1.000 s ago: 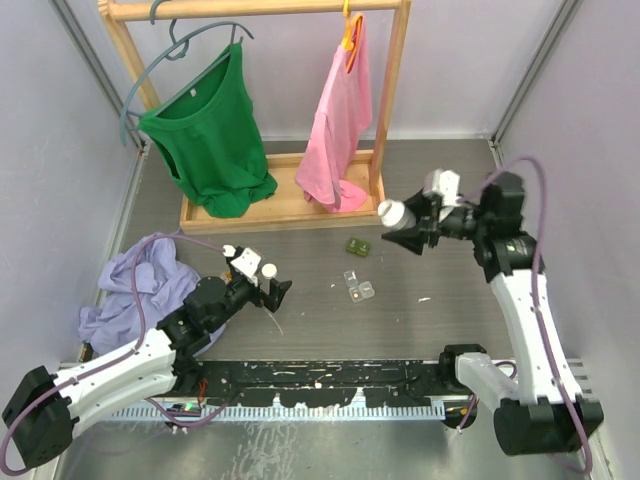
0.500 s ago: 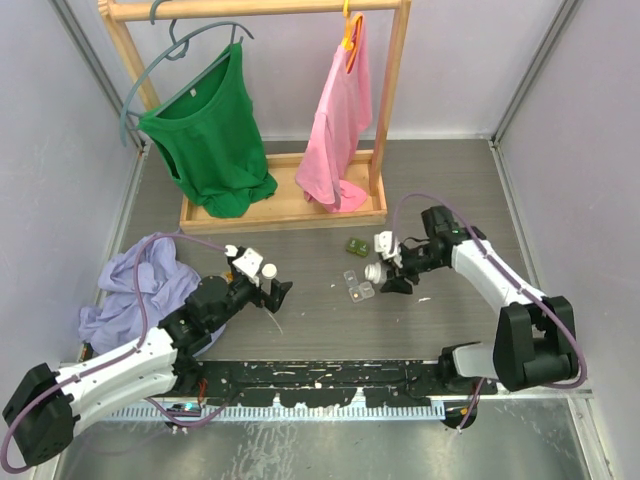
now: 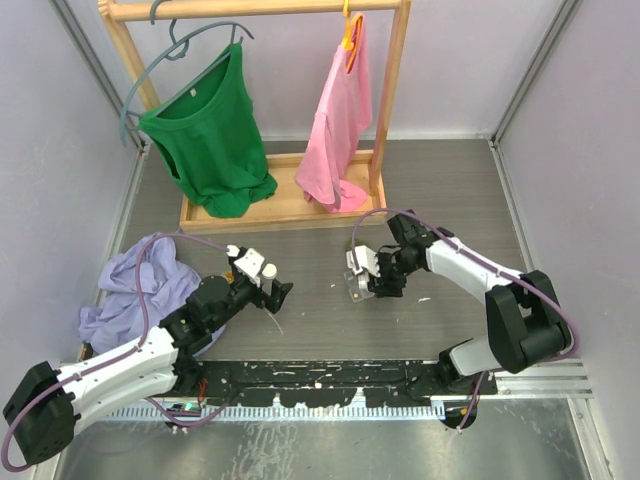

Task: Sort the pills into containers

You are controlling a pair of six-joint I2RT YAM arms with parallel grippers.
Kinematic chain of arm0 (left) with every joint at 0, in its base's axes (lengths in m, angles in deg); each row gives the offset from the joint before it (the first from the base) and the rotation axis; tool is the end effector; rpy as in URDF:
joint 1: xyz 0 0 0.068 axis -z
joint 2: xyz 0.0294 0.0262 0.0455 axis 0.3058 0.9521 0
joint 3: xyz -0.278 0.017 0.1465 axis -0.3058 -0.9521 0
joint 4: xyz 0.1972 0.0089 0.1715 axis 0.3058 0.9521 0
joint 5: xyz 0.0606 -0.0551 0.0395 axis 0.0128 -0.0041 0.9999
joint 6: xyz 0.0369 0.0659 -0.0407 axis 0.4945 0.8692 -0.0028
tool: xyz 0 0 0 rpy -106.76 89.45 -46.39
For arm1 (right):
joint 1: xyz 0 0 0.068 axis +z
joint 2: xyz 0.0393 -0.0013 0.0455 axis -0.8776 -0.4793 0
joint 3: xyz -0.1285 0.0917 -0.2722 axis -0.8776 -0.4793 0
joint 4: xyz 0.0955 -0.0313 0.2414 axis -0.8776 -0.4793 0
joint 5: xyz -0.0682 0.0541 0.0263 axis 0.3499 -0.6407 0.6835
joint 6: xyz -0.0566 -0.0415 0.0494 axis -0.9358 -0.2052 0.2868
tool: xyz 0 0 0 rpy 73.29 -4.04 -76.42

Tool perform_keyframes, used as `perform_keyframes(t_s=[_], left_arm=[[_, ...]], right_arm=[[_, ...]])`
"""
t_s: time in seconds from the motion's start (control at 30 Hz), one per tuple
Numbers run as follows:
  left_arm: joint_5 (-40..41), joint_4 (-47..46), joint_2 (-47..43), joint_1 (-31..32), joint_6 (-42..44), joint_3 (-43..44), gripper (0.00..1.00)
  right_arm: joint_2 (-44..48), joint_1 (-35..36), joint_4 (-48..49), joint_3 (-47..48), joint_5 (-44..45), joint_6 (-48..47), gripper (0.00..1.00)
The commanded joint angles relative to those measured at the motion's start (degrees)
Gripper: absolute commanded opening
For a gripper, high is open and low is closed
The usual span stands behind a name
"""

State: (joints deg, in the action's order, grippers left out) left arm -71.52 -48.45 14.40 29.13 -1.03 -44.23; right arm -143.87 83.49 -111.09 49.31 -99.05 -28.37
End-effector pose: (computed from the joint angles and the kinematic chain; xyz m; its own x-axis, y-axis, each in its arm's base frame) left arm 0.1321 -0.1286 0.2255 -0.1557 0.1080 -0.9819 0.6422 0.7663 -0.0176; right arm 0.2169 0.1316 0.1933 0.1308 -0.8036 -0.5806 -0.9908 -0.0855 -0.1048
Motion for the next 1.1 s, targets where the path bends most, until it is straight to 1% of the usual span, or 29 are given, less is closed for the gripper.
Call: perform_keyframes(t_s=[0.0, 0.57, 1.07], left_arm=[[-0.4, -4.3, 0.1, 0.2, 0.4, 1.5, 0.98], [-0.4, -4.1, 0.8, 0.2, 0.5, 2.0, 0.98], [-0.5, -4.1, 1.0, 0.2, 0.5, 2.0, 0.98]], right_arm=[[0.6, 2.2, 2.1, 1.4, 6.3, 2.1, 0.18], [0.2, 9.8, 0.8, 2.2, 17.5, 5.1, 0.18], [-0.6, 12.6, -0.2, 3.1, 23.1, 6.4, 0.17]])
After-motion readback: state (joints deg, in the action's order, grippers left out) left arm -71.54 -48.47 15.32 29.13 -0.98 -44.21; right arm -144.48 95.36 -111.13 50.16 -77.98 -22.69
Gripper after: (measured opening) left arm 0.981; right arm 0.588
